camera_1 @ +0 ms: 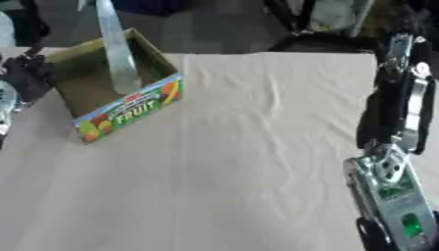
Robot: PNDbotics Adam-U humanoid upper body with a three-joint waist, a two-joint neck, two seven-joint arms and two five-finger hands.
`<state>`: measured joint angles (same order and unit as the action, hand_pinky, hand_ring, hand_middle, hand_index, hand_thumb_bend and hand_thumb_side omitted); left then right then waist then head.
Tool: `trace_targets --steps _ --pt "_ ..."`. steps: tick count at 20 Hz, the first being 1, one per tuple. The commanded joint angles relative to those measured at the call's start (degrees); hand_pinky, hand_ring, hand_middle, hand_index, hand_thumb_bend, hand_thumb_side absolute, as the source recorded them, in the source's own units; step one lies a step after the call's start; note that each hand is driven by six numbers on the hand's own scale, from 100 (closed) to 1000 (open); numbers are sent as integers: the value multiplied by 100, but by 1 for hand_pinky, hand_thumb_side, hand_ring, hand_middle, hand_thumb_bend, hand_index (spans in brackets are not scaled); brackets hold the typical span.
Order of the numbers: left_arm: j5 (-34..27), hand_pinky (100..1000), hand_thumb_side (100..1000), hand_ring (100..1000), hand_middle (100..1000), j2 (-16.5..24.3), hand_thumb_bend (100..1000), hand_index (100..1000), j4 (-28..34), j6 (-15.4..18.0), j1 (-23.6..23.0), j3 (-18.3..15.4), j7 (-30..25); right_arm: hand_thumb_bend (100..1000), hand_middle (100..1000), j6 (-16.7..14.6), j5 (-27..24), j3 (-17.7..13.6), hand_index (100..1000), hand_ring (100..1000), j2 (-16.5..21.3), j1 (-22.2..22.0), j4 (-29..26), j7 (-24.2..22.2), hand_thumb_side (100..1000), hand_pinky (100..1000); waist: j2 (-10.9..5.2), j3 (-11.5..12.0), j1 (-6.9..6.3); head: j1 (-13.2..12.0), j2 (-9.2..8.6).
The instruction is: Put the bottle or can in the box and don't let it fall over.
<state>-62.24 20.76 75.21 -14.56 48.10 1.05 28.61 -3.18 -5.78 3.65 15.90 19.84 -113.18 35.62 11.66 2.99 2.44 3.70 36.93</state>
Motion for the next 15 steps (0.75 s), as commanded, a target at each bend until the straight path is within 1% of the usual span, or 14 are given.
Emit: trace_targets --steps 1,2,3,4,5,6,7,8,10,11,13,14,15 --pt "227 100 1000 245 257 276 663 876 963 535 -246 -184 214 100 971 10 47 -86 898 912 112 -11 -141 55 784 986 -198 35 -15 40 126" --pt "253 244 1000 382 338 298 680 851 1211 726 -437 -215 281 100 971 10 50 -101 898 912 113 -43 -140 68 785 987 -234 56 -15 79 160" --pt "315 369 1000 506 408 328 679 842 1451 895 -640 -246 339 100 971 11 49 -117 898 912 113 -73 -137 85 785 986 -266 77 -14 123 187" --pt "433 445 1000 587 457 365 670 839 1678 1035 -839 -275 383 100 970 12 48 -133 897 912 114 -97 -129 102 784 986 -298 96 -13 162 213" --pt "589 532 967 682 517 396 655 841 1875 1138 -1013 -296 407 100 970 11 50 -146 897 912 118 -115 -122 116 782 985 -327 110 -15 188 237" --pt "814 603 935 751 572 443 637 843 2070 1222 -1188 -321 402 100 969 7 57 -161 897 911 124 -127 -119 129 781 984 -350 125 -16 213 261" --pt "1156 656 916 796 621 506 633 846 2277 1286 -1383 -348 378 100 969 3 66 -179 897 911 134 -134 -118 144 780 984 -365 136 -17 236 283" --pt "1544 730 885 864 697 565 612 847 2474 1324 -1577 -376 347 100 968 -1 77 -198 897 911 146 -139 -121 160 779 983 -373 146 -18 258 309" --pt "2286 805 849 926 761 637 597 863 2822 1356 -1897 -439 298 100 968 -7 92 -225 897 910 167 -144 -130 187 778 982 -376 163 -20 280 349" --pt "2625 885 811 960 798 678 569 880 2993 1388 -2033 -477 266 100 968 -7 98 -232 898 911 179 -143 -134 195 777 982 -373 172 -21 286 355" --pt "3465 973 755 984 835 755 509 891 3341 1477 -2320 -566 108 100 968 -1 112 -229 898 911 219 -136 -140 196 775 982 -360 185 -28 303 339" --pt "3873 1000 745 999 853 740 497 897 3463 1513 -2446 -599 25 100 968 9 123 -221 898 913 243 -137 -141 190 774 982 -355 193 -34 309 338" --pt "4253 1000 739 1000 863 702 491 900 3544 1542 -2565 -622 -52 100 969 25 140 -209 899 914 268 -139 -141 177 771 982 -352 202 -43 309 335"
